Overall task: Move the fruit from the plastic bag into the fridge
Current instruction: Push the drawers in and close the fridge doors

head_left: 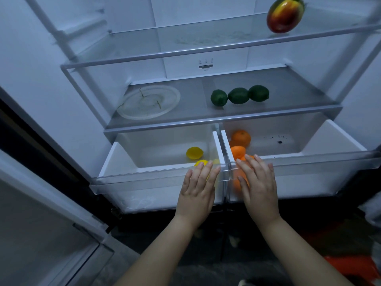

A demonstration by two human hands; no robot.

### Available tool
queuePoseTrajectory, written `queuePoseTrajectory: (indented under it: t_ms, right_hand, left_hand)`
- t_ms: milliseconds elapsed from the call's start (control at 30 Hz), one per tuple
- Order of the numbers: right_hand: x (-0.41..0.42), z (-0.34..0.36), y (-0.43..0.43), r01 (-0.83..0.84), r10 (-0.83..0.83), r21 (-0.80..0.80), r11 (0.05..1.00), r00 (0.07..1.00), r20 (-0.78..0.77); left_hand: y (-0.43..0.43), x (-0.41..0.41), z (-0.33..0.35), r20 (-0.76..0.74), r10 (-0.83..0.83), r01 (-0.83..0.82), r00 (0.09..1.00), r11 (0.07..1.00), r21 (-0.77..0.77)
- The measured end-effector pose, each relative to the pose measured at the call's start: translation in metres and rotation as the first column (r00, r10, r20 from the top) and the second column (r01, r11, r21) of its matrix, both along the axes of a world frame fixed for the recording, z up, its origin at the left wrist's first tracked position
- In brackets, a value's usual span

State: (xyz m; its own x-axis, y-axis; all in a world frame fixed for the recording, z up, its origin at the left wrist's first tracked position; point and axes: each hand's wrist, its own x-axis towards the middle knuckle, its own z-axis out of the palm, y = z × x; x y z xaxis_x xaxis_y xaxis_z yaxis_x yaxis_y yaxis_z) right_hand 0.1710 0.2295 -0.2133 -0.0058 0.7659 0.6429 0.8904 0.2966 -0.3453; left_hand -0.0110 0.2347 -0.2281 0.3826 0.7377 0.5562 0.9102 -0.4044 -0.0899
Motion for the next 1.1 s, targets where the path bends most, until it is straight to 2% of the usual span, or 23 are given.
queuePoseTrajectory:
  t_ms: [500, 900, 1100]
  right_hand:
    - [0.003, -0.003, 0.008, -0.016, 0.016, 0.002, 1.000, 1.000, 0.005]
    - [0.002, 0.006, 0.048, -0.011, 0.012, -0.033, 0.999, 1.000, 0.018]
    - [0.013, -0.012, 0.025, -0.023, 0.023, -0.020, 1.000, 1.000, 0.019]
  left_hand:
    - [0.011, -0.002, -0.003, -0.058, 0.012, -0.010, 0.998, 1.000, 0.027]
    - [0.052, 0.003, 0.023, -0.064, 0.061, -0.072, 0.996, 0.981, -0.180]
    - [0.053, -0.001, 0.021, -0.092, 0.076, -0.091, 0.993, 0.981, -0.172]
